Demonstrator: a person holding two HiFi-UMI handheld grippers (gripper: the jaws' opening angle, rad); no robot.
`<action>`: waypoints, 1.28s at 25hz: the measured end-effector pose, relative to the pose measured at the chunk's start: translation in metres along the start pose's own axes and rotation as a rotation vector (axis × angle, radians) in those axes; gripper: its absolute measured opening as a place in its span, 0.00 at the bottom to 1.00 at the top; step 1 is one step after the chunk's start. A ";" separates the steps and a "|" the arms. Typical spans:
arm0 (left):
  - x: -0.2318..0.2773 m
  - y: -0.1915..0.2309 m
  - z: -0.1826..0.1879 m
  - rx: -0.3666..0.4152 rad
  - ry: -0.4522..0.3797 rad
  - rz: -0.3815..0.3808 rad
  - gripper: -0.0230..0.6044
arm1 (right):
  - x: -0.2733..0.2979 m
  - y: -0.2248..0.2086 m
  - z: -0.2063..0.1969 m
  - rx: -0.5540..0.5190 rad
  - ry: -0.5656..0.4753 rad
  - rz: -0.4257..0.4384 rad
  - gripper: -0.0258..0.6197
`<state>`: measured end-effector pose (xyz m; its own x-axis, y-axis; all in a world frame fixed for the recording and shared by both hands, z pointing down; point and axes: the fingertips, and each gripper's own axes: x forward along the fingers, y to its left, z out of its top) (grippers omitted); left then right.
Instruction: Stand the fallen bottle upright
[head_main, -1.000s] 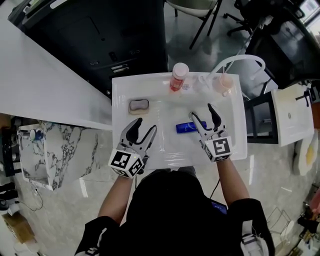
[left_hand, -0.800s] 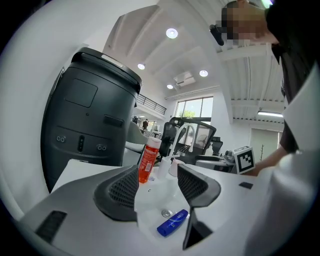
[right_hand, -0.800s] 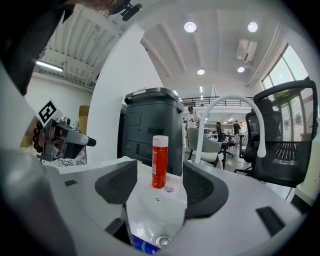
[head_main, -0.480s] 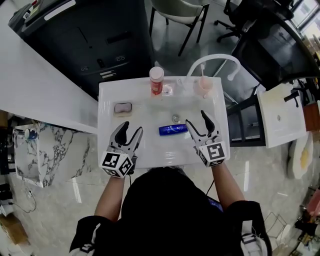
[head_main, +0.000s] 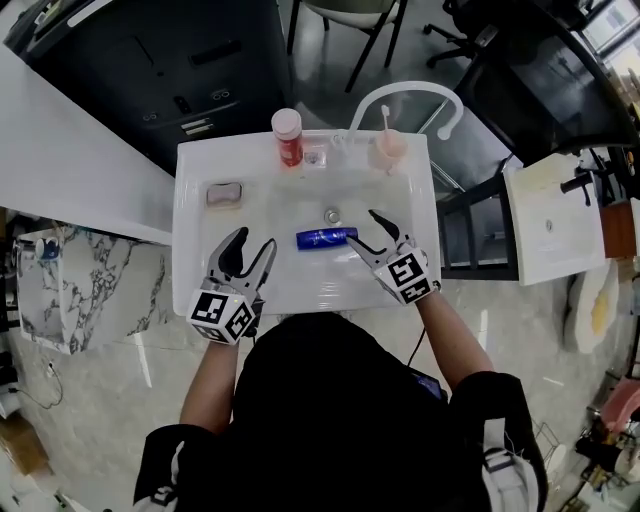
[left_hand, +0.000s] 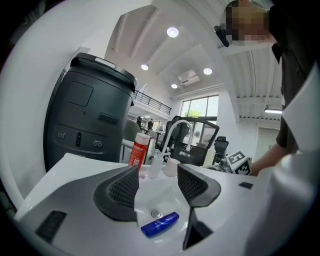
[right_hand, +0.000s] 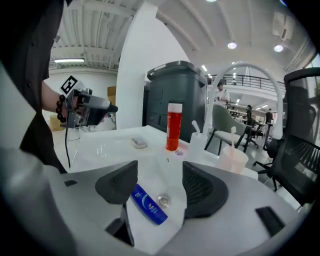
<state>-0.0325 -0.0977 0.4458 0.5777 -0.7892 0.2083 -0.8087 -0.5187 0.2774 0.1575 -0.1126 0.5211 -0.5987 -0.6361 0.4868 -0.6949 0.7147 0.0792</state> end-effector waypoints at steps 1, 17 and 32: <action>-0.002 -0.001 0.000 0.000 0.001 0.005 0.44 | 0.005 0.003 -0.008 -0.014 0.030 0.030 0.50; -0.053 0.036 -0.005 0.021 0.034 0.161 0.44 | 0.104 0.055 -0.123 -0.443 0.497 0.445 0.49; -0.091 0.075 -0.031 -0.073 0.074 0.278 0.44 | 0.143 0.061 -0.195 -0.528 0.812 0.636 0.50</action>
<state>-0.1422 -0.0540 0.4768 0.3436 -0.8702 0.3531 -0.9286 -0.2586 0.2663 0.1068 -0.1031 0.7657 -0.2151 0.1191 0.9693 0.0075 0.9927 -0.1204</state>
